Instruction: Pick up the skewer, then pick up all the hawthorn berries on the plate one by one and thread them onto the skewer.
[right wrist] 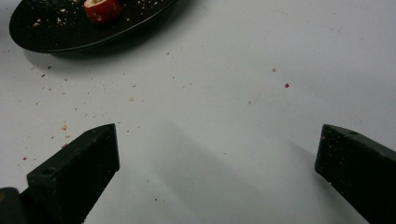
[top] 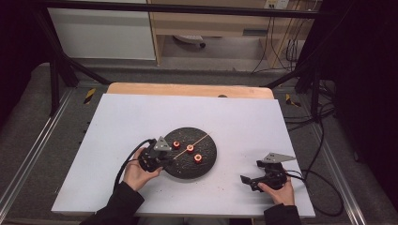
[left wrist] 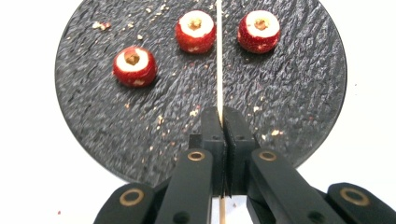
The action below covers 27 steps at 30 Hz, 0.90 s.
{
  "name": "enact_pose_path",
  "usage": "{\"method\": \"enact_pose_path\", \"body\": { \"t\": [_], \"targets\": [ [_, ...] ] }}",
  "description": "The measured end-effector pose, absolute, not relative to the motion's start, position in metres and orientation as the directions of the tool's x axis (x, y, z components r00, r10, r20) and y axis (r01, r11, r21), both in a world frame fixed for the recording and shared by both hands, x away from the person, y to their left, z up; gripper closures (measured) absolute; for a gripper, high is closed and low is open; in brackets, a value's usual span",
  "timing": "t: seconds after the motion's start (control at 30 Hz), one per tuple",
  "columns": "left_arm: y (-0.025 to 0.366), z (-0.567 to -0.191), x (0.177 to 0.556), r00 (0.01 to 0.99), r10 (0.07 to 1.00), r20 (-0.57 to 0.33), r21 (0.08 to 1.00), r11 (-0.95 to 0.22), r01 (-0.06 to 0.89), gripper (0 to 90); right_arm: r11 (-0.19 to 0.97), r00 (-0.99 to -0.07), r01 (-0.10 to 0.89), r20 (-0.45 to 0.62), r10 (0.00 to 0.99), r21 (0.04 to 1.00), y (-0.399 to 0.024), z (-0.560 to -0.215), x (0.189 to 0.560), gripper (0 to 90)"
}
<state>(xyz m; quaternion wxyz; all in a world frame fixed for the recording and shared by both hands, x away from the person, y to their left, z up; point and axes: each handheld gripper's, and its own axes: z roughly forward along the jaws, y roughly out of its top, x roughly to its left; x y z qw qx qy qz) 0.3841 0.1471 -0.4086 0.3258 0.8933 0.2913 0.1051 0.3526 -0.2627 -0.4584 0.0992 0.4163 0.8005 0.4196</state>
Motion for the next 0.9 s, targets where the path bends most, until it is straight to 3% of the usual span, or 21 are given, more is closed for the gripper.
{"method": "enact_pose_path", "body": {
  "t": [0.9],
  "targets": [
    [0.2,-0.426,0.347,0.731,0.679,-0.067,0.787,-0.415,0.457,87.9,0.297,-0.627,0.592,0.196,0.754,0.749,-0.255,-0.459,0.354,0.6]
  ]
}}
